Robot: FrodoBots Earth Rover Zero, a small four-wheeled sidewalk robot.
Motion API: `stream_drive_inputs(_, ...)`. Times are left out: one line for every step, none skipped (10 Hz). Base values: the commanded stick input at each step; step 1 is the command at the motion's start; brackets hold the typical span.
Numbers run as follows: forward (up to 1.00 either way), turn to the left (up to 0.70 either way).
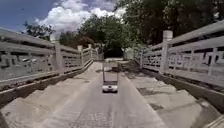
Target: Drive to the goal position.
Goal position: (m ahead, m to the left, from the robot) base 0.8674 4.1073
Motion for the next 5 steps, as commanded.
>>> stream_drive_inputs(0.45, 0.00)
stream_drive_inputs(0.45, 0.00)
stream_drive_inputs(0.45, 0.00)
stream_drive_inputs(0.45, 0.00)
stream_drive_inputs(0.45, 0.00)
